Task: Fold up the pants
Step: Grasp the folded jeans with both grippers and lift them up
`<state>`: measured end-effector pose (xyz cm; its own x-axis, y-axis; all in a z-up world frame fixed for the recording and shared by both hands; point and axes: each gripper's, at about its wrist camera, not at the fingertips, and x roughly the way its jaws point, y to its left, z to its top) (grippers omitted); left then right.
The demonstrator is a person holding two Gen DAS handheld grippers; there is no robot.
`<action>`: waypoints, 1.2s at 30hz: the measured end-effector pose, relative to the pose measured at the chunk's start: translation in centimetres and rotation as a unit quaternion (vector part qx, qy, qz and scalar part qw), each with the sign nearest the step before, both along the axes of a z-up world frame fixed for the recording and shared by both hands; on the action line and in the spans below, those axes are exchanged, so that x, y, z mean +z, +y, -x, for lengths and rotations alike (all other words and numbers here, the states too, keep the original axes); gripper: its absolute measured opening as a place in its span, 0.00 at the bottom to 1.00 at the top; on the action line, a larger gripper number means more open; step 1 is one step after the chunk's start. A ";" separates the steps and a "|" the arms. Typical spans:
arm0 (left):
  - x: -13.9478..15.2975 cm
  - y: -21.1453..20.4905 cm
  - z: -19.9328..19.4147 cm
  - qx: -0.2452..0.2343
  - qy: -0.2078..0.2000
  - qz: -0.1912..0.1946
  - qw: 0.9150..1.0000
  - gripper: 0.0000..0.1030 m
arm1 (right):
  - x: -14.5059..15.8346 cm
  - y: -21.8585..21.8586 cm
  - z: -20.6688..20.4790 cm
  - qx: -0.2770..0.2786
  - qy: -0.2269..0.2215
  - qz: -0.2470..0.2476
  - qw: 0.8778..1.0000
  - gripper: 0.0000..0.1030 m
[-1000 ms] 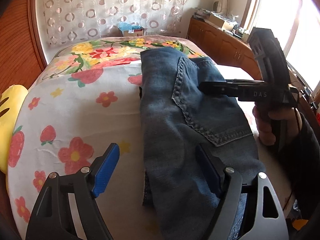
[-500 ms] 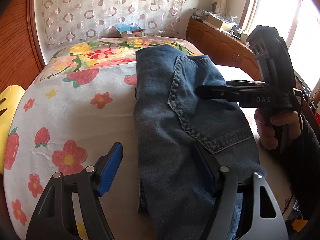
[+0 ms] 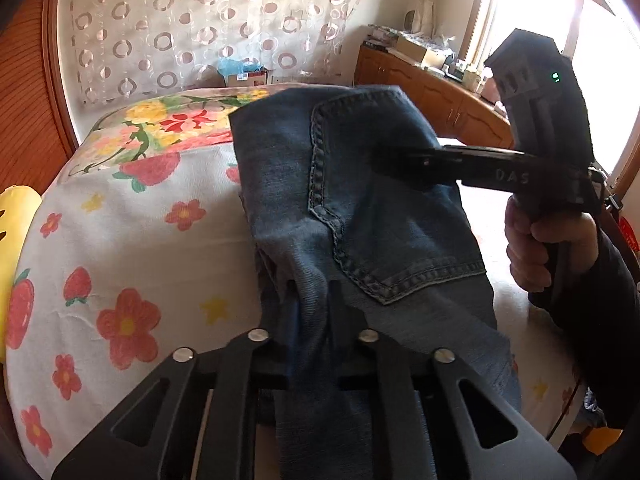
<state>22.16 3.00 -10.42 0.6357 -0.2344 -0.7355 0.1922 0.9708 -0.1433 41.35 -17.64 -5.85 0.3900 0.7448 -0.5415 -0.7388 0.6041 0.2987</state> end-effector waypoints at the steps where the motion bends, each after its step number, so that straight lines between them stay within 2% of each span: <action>1: 0.2 0.1 0.2 0.000 -0.003 0.002 1.000 0.10 | 0.6 0.1 0.5 0.001 -0.009 -0.001 1.000 0.25; 7: 1.9 1.6 2.1 -0.004 -0.040 0.025 0.999 0.07 | 3.8 0.8 3.5 0.006 -0.040 -0.018 0.999 0.24; 11: 3.0 3.3 3.4 0.004 -0.063 0.042 0.997 0.07 | 5.7 2.0 5.7 0.009 -0.066 -0.008 0.998 0.24; 20: 5.9 9.7 7.3 0.048 -0.122 0.067 0.989 0.07 | 11.3 7.5 11.2 0.050 -0.125 0.008 0.991 0.23; 29: 8.5 17.8 11.3 0.128 -0.165 0.047 0.977 0.07 | 14.7 17.1 13.3 0.124 -0.155 -0.001 0.980 0.23; 36: 10.5 23.4 12.8 0.181 -0.187 0.025 0.965 0.07 | 15.6 22.9 12.3 0.169 -0.136 -0.029 0.976 0.23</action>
<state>9.35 26.43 0.06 0.9013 0.0227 -0.4325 -0.1102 0.9778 -0.1783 29.06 5.31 9.72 0.2405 0.8821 -0.4050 -0.9494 0.3006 0.0909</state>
